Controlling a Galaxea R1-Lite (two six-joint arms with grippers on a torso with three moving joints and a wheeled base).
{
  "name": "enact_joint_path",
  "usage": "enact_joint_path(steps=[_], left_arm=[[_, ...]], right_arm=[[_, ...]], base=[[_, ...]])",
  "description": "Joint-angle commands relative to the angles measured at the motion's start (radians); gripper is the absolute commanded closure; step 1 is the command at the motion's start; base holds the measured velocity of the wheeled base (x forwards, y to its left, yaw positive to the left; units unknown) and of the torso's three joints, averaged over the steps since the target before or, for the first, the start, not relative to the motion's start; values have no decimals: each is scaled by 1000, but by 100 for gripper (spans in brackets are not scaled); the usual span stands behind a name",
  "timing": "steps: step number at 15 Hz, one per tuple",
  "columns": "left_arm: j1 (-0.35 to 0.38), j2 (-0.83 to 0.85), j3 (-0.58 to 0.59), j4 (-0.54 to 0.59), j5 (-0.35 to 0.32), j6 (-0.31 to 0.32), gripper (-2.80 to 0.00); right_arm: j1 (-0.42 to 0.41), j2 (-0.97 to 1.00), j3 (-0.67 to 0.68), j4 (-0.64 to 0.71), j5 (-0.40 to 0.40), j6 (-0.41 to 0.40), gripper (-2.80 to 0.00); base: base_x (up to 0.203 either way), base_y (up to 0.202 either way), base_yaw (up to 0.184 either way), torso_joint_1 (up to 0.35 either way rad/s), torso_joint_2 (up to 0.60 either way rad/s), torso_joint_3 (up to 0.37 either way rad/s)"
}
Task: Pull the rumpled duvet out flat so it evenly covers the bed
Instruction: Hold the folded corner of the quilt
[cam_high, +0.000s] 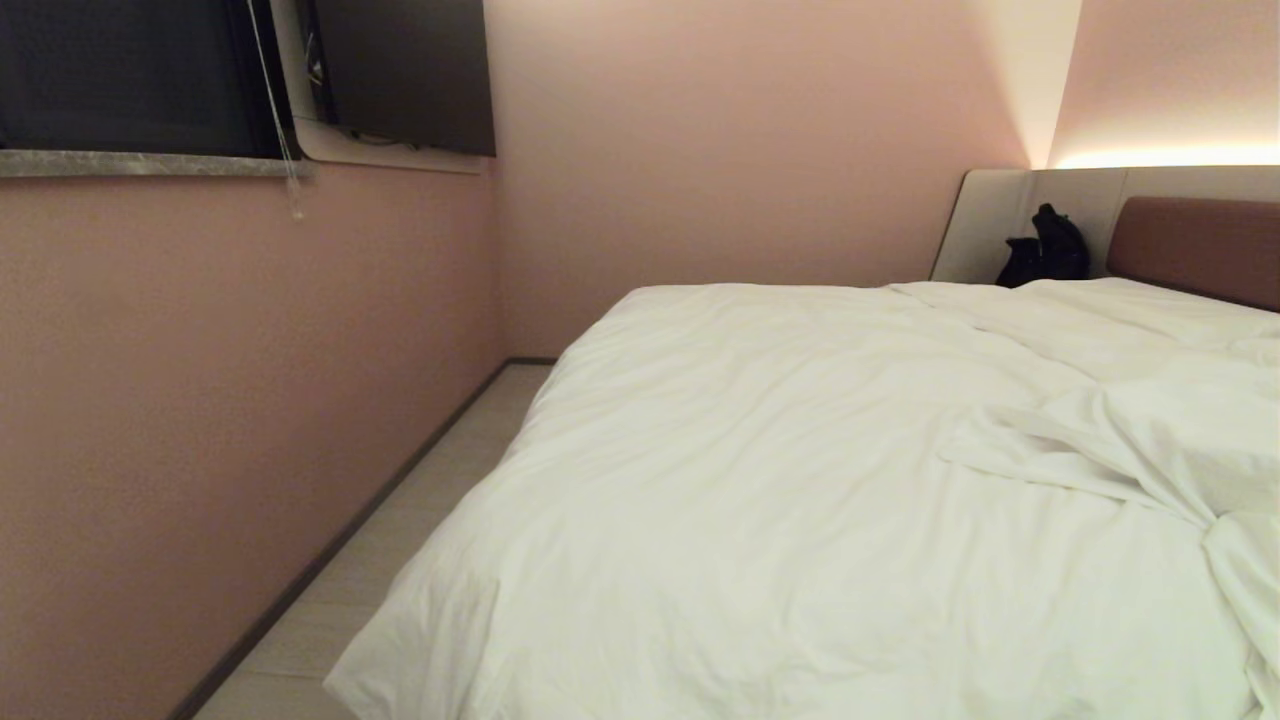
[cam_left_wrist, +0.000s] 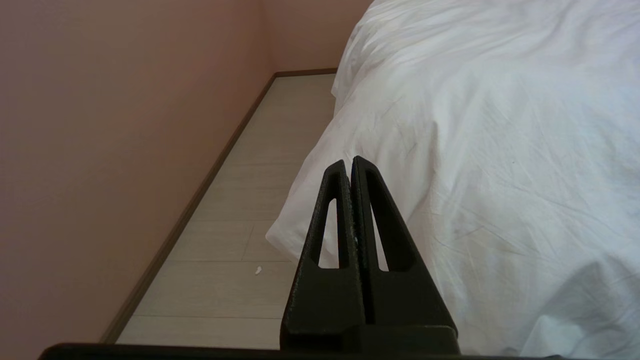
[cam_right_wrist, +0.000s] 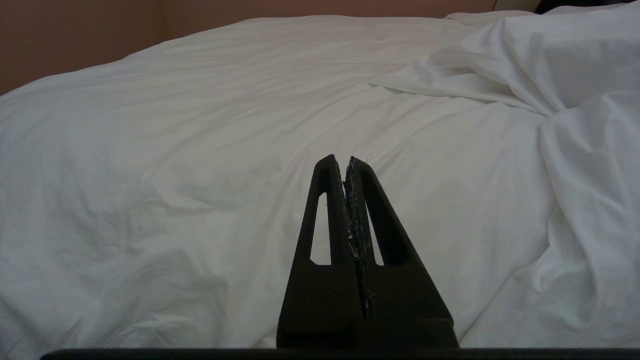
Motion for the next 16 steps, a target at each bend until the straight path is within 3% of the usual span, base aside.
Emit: enact_joint_path(steps=[1, 7, 16], left_arm=[[0, 0, 0, 0, 0, 0, 0], [0, 0, 0, 0, 0, 0, 0], [0, 0, 0, 0, 0, -4, 0]], right_arm=[[0, 1, 0, -1, 1, 0, 0], [0, 1, 0, -1, 0, 0, 0], [0, 1, 0, -1, 2, 0, 0]], base=[[0, 0, 0, 0, 0, 0], [0, 0, 0, 0, 0, 0], [-187, 0, 0, 1, 3, 2]])
